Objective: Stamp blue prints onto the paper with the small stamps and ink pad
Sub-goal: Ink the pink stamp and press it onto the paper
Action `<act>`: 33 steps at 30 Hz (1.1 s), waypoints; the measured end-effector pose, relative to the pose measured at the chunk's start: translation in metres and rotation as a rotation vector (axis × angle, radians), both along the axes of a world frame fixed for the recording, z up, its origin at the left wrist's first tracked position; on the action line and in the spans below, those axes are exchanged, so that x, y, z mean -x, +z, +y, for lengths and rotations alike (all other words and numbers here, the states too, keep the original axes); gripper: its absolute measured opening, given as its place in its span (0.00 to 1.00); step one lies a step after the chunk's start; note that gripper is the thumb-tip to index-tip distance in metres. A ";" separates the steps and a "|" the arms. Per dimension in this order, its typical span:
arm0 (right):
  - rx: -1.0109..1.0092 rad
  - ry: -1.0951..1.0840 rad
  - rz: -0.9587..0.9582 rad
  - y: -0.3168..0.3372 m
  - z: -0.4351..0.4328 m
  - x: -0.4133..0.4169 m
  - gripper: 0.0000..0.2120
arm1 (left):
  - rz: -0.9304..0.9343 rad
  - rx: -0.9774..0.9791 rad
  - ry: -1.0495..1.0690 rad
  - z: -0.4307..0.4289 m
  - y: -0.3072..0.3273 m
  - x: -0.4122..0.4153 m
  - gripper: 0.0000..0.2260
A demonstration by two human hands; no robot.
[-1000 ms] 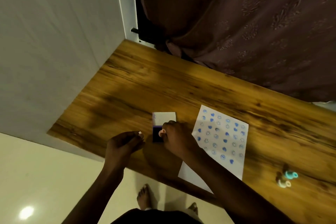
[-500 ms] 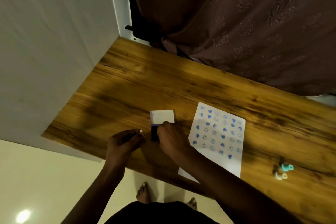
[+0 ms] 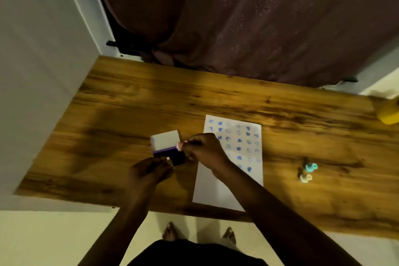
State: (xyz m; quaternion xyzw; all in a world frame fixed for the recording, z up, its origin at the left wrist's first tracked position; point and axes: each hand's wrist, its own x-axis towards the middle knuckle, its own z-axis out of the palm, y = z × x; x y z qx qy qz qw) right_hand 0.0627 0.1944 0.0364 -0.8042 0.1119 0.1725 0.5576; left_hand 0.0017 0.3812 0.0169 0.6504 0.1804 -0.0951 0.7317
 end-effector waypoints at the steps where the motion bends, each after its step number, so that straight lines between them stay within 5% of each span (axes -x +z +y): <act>1: -0.080 -0.050 0.035 0.002 -0.015 0.008 0.15 | 0.006 0.022 -0.011 -0.008 0.000 -0.001 0.11; 5: -0.142 -0.243 0.016 0.005 -0.077 0.045 0.09 | 0.014 0.125 -0.039 -0.038 -0.001 -0.004 0.14; 10: 0.591 -0.220 -0.117 -0.005 -0.152 0.081 0.10 | -0.008 0.131 -0.131 -0.066 -0.003 -0.006 0.15; 12: 0.704 -0.241 -0.078 -0.010 -0.169 0.091 0.11 | -0.007 0.128 -0.151 -0.075 -0.006 -0.006 0.12; 19: 0.728 -0.154 -0.017 -0.028 -0.175 0.095 0.10 | 0.029 0.118 -0.183 -0.090 -0.010 -0.005 0.06; 33: 0.789 -0.051 0.014 -0.046 -0.171 0.093 0.13 | 0.066 0.106 -0.162 -0.099 -0.020 -0.006 0.11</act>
